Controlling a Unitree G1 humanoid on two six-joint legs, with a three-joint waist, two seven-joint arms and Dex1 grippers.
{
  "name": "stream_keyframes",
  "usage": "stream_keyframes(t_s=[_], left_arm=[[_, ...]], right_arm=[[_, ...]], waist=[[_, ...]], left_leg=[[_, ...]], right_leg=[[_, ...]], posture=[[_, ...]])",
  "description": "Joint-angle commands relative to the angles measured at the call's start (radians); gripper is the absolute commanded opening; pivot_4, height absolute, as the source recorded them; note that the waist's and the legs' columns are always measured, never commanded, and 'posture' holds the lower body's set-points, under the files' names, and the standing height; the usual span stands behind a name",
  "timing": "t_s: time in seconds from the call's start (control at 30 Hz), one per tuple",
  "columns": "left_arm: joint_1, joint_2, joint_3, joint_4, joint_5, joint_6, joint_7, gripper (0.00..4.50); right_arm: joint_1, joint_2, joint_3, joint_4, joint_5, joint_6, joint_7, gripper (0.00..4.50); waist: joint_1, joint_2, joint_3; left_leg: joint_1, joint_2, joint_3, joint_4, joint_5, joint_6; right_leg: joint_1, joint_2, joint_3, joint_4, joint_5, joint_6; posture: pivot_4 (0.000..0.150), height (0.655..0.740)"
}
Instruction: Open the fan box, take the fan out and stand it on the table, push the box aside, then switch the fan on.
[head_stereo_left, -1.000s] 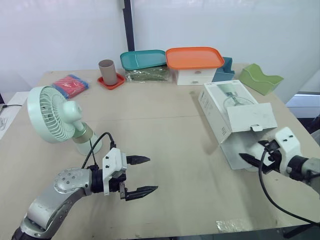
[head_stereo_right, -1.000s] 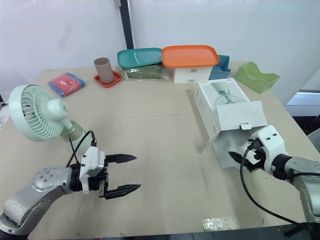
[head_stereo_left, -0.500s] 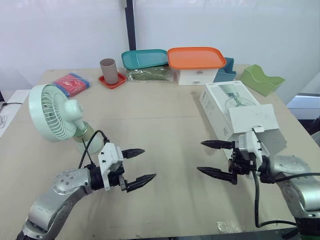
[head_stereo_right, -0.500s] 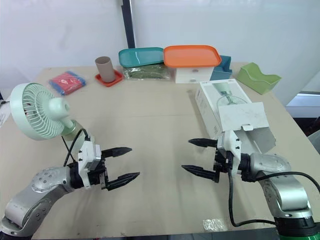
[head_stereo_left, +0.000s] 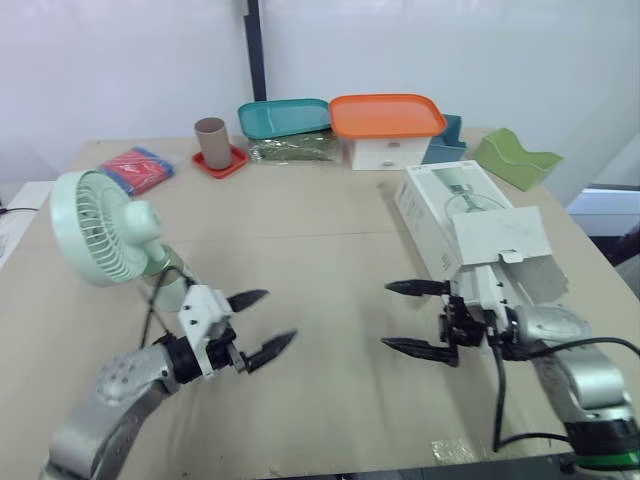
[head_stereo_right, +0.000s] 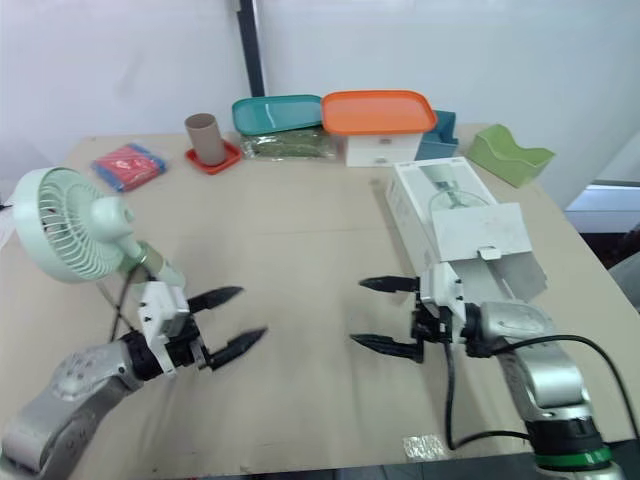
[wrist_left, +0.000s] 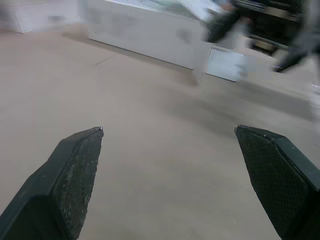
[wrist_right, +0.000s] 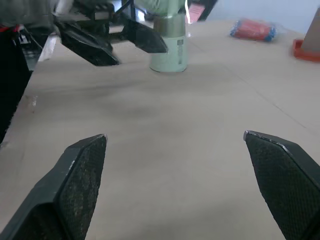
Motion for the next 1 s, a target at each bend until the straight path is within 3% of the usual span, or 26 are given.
stream_keyframes(t_s=[0.03, 0.17, 0.57, 1.0], left_arm=[[0.074, -0.052, 0.057, -0.074, 0.089, -0.075, 0.129, 4.5], [0.139, -0.115, 0.04, -0.096, 0.125, -0.102, 0.192, 4.5], [0.208, -0.255, 0.096, -0.101, 0.199, -0.153, 0.38, 4.5], [0.156, -0.301, 0.128, -0.055, 0.16, -0.129, 0.423, 4.5]], right_arm=[[-0.042, 0.026, 0.036, 0.0, -0.008, 0.003, -0.018, 4.48], [-0.072, 0.045, 0.056, 0.031, -0.023, -0.007, -0.024, 4.48], [-0.131, 0.122, 0.072, 0.083, -0.046, -0.047, -0.077, 4.48], [-0.161, 0.145, 0.111, 0.103, -0.082, -0.074, -0.074, 4.48]], waist=[[0.015, 0.002, 0.0], [0.039, 0.001, 0.0], [0.029, 0.001, 0.0], [0.029, 0.001, 0.0]], left_leg=[[0.002, 0.0, -0.002, 0.001, 0.001, -0.001], [-0.001, -0.002, -0.007, 0.003, 0.002, -0.004], [0.0, -0.001, -0.005, 0.003, 0.001, -0.002], [0.0, -0.001, -0.005, 0.003, 0.001, -0.002]], right_leg=[[-0.001, 0.003, 0.0, 0.0, -0.001, 0.001], [0.0, 0.002, -0.002, 0.0, 0.0, 0.001], [-0.001, 0.004, -0.001, 0.0, 0.0, 0.002], [-0.001, 0.005, -0.001, 0.0, 0.0, 0.001]], posture=[[0.15, 0.74], [0.15, 0.74], [0.15, 0.74], [0.15, 0.74]])
